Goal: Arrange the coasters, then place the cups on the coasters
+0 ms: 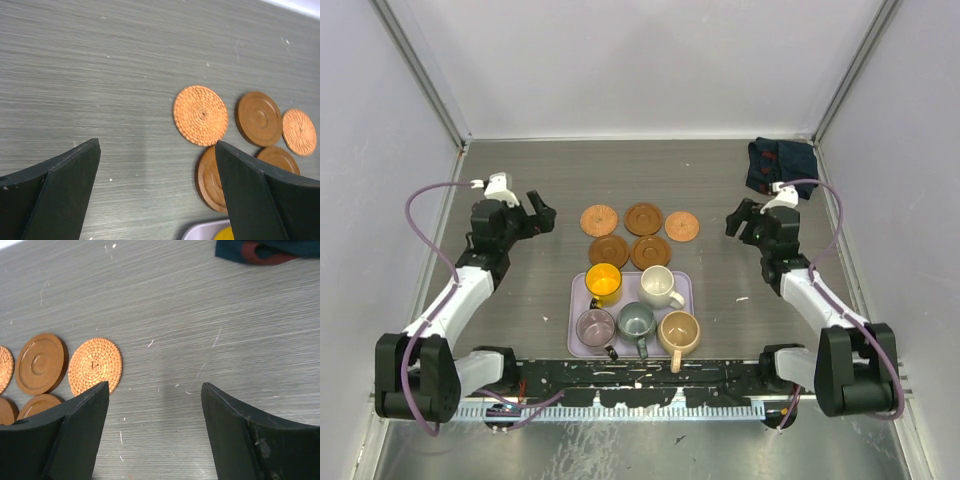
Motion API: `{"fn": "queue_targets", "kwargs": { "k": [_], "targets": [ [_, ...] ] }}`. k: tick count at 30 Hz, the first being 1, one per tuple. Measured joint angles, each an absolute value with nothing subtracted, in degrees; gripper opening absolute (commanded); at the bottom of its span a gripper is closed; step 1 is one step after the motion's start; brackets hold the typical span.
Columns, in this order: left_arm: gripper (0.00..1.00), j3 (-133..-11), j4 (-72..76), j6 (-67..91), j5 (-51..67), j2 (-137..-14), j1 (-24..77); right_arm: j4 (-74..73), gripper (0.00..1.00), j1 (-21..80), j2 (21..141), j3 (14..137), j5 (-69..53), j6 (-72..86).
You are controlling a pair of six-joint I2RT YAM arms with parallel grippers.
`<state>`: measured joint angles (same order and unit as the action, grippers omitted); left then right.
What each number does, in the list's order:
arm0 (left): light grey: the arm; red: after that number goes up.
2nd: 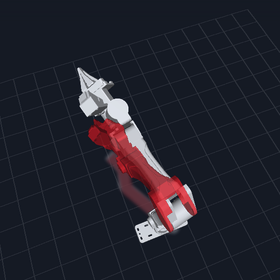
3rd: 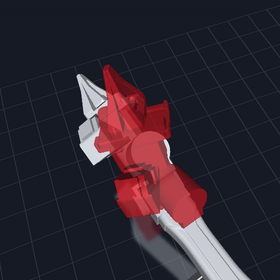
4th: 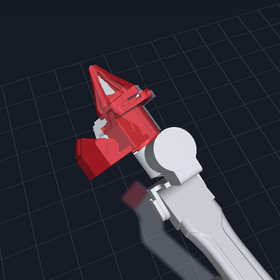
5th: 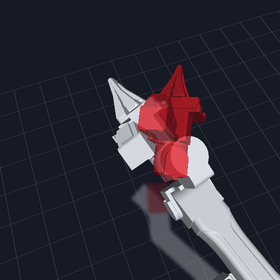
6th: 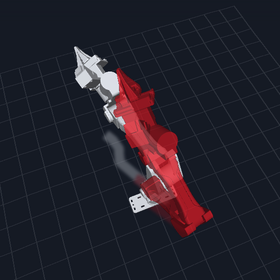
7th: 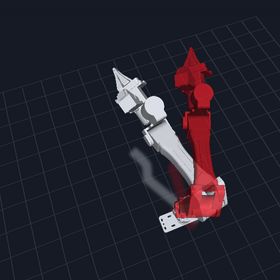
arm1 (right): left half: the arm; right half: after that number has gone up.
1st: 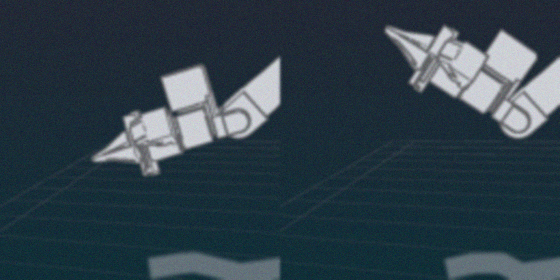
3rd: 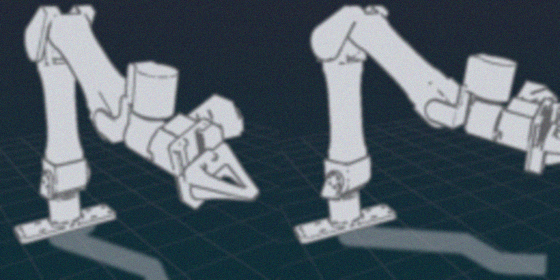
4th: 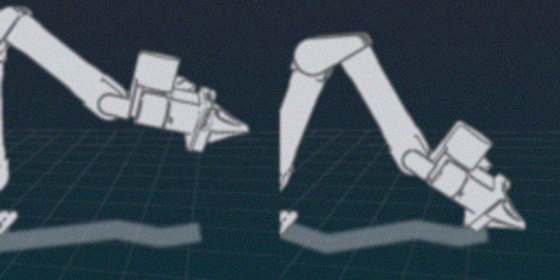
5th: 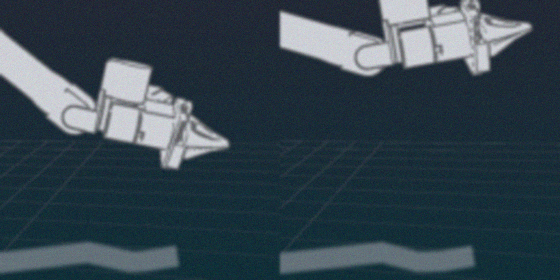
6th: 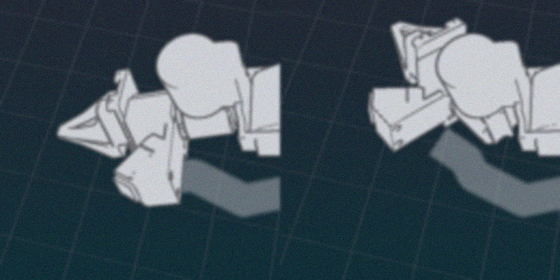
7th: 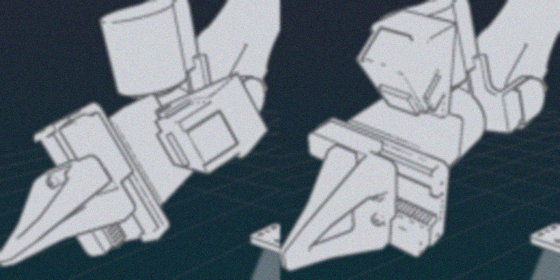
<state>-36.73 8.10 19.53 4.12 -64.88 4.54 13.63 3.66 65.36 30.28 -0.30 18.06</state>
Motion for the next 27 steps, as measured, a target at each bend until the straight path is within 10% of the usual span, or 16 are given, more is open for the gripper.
{"fn": "queue_targets", "kwargs": {
  "k": [7, 13, 27],
  "targets": [
    [0.98, -37.3, 8.0, 17.1, 10.6, -71.0, 8.7, 12.9, 0.7, 15.0, 72.9, 36.1, 2.5, 14.4],
    [0.98, -40.0, 9.1, 17.4, 14.0, -77.7, 12.1, 12.8, 0.21, 21.4, 80.6, 42.9, 3.8, 11.2],
    [0.98, -51.6, 10.5, 20.8, 23.3, -93.9, 12.6, 10.8, 0.18, 22.6, 93.0, 51.7, 1.6, 9.3]
  ]
}}
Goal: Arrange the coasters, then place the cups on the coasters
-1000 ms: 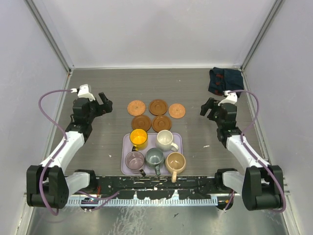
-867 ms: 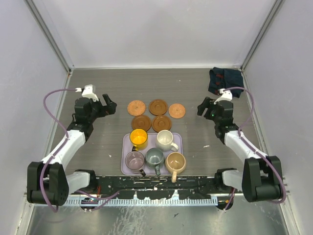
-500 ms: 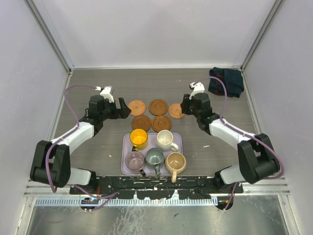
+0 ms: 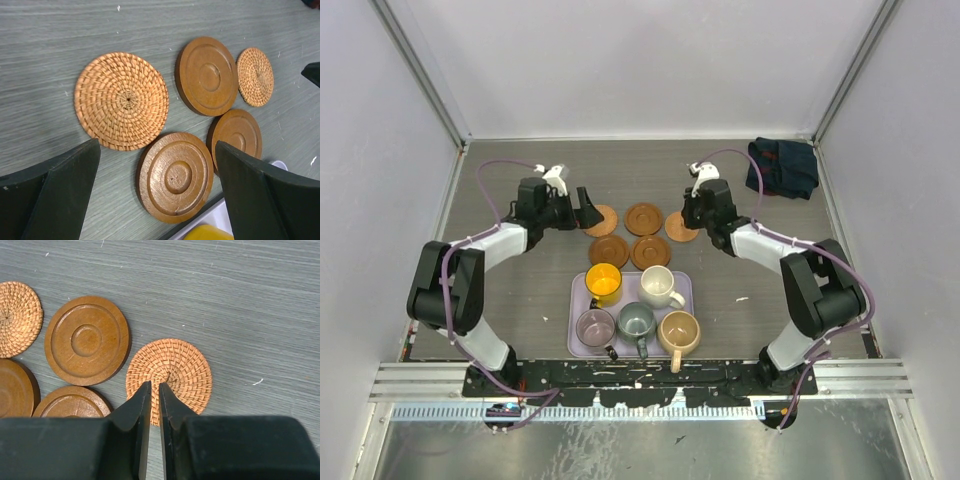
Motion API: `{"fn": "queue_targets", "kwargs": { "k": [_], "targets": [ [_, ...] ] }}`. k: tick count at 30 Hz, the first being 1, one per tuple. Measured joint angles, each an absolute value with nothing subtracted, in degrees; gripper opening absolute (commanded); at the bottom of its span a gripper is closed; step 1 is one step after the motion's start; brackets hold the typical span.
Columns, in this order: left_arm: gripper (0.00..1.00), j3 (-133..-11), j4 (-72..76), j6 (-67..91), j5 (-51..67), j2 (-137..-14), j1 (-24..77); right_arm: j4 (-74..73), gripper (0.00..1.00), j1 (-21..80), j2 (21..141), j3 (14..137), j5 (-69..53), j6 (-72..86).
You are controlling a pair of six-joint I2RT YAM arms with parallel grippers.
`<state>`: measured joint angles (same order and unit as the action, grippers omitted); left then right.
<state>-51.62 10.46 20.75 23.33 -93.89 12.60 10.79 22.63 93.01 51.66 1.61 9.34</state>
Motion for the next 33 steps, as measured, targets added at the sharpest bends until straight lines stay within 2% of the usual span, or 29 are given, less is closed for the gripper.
{"fn": "queue_targets", "kwargs": {
  "k": [2, 6, 7, 8, 13, 26, 33],
  "targets": [
    [0.98, -51.6, 10.5, 21.1, 23.7, -94.7, 13.1, 10.7, 0.18, 22.9, 93.7, 51.9, 1.4, 9.3],
    [0.53, -51.7, 10.9, 21.5, 24.2, -95.9, 14.0, 10.5, 0.18, 23.5, 95.6, 52.0, 1.2, 9.4],
    [0.45, -51.7, 10.9, 21.5, 24.2, -96.3, 14.3, 10.4, 0.17, 23.6, 96.2, 52.0, 1.1, 9.4],
    [0.43, -51.9, 10.8, 21.1, 24.2, -96.7, 14.6, 10.2, 0.18, 23.8, 96.8, 52.0, 1.1, 9.4],
    [0.36, -53.6, 10.2, 19.3, 23.2, -98.5, 16.0, 8.6, 0.18, 24.4, 99.9, 52.4, 1.1, 9.9],
    [0.37, -61.9, 4.8, 18.2, 21.1, -108.8, 16.7, 5.6, 0.18, 24.7, 107.9, 60.7, 3.0, 11.1],
    [0.29, -69.8, 1.0, 18.4, 18.9, -113.8, 16.7, 3.7, 0.19, 24.7, 113.3, 68.4, 6.2, 10.8]
  ]
}}
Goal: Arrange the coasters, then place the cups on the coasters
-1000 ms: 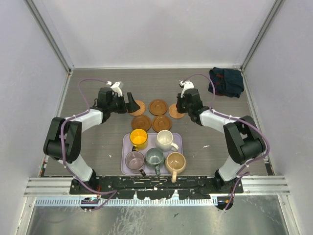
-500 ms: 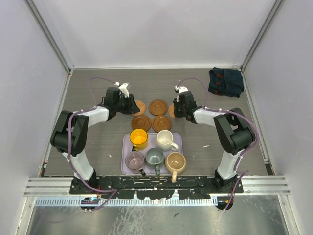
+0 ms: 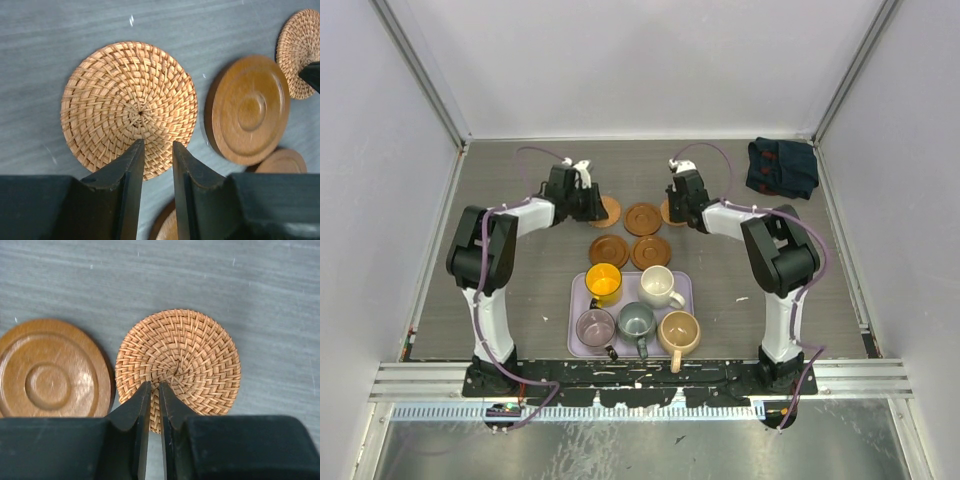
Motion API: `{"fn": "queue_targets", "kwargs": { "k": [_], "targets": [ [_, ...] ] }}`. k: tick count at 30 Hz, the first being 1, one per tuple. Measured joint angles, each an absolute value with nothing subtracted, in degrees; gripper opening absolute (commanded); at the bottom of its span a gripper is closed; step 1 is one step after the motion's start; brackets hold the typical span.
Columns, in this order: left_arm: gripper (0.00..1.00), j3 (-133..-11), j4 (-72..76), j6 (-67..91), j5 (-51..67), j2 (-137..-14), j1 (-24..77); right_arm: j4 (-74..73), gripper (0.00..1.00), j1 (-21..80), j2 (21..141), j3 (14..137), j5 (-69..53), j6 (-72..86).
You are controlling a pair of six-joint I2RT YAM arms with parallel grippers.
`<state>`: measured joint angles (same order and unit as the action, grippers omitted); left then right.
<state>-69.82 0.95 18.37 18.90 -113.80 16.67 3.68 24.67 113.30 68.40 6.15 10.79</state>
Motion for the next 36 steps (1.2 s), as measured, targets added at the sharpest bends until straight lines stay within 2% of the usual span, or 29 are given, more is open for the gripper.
{"fn": "queue_targets", "kwargs": {
  "k": [9, 13, 17, 21, 24, 28, 36],
  "targets": [
    [0.27, -83.5, -5.5, 18.4, 14.8, -121.8, 16.3, 0.8, 0.19, 21.6, 121.2, 80.3, 6.7, 11.0],
    [0.39, -86.0, -6.7, 19.8, 15.1, -123.3, 14.8, 0.1, 0.19, 19.2, 123.1, 83.2, 6.4, 11.3],
    [0.44, -86.2, -6.6, 21.8, 16.2, -123.3, 12.6, -0.8, 0.2, 18.0, 123.9, 84.8, 6.3, 11.3],
    [0.48, -87.4, -8.4, 22.3, 16.4, -123.4, 11.1, -1.4, 0.24, 17.6, 123.9, 85.1, 5.7, 11.1],
    [0.59, -87.9, -9.5, 22.5, 16.9, -123.4, 10.7, -1.5, 0.28, 17.7, 123.9, 85.2, 5.2, 10.8],
    [0.66, -87.9, -9.7, 22.9, 18.2, -122.9, 10.5, -2.0, 0.32, 17.7, 123.5, 85.2, 4.0, 10.1],
    [0.78, -80.9, -8.8, 23.3, 20.9, -117.0, 10.6, -4.0, 0.33, 20.6, 117.4, 84.4, 3.5, 7.1]
  ]
}}
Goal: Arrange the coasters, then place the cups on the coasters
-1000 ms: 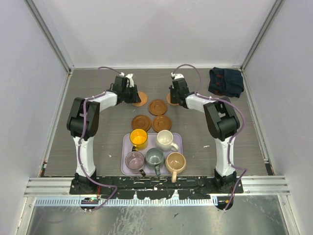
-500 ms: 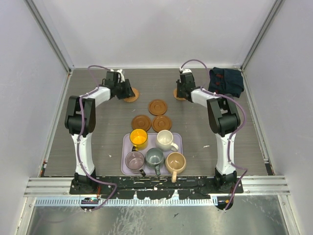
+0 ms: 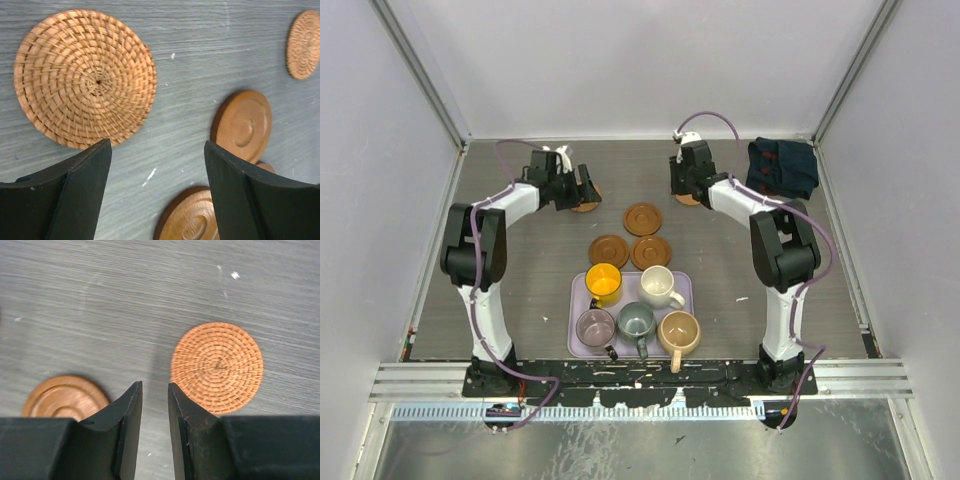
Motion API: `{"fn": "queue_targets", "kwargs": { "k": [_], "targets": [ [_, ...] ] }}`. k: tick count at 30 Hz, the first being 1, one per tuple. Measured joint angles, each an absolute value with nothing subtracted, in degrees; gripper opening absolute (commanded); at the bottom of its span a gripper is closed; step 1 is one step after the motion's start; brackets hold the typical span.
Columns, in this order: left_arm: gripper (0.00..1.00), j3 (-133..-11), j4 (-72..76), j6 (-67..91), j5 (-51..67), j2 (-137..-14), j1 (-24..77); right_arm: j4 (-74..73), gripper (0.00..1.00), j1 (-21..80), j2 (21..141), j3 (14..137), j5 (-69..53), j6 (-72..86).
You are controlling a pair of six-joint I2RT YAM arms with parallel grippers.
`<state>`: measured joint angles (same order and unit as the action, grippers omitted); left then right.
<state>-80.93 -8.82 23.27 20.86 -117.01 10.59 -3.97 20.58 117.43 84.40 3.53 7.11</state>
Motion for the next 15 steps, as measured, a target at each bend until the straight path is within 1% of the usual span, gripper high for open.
{"fn": "queue_targets", "kwargs": {
  "k": [3, 7, 13, 15],
  "targets": [
    [0.81, -77.6, -6.8, 23.5, 21.7, -113.3, 10.6, -4.0, 0.32, 23.3, 113.7, 83.1, 3.6, 5.9],
    [0.81, -75.0, -4.2, 23.7, 22.4, -110.0, 10.6, -3.9, 0.28, 27.2, 112.1, 82.3, 3.8, 4.9],
    [0.78, -69.8, -1.0, 24.4, 22.7, -107.5, 10.6, -5.9, 0.23, 32.3, 113.3, 80.8, 3.9, 3.9],
    [0.75, -67.2, -0.7, 24.7, 22.8, -106.8, 10.6, -6.3, 0.22, 33.3, 114.3, 80.8, 4.0, 3.6]
  ]
}}
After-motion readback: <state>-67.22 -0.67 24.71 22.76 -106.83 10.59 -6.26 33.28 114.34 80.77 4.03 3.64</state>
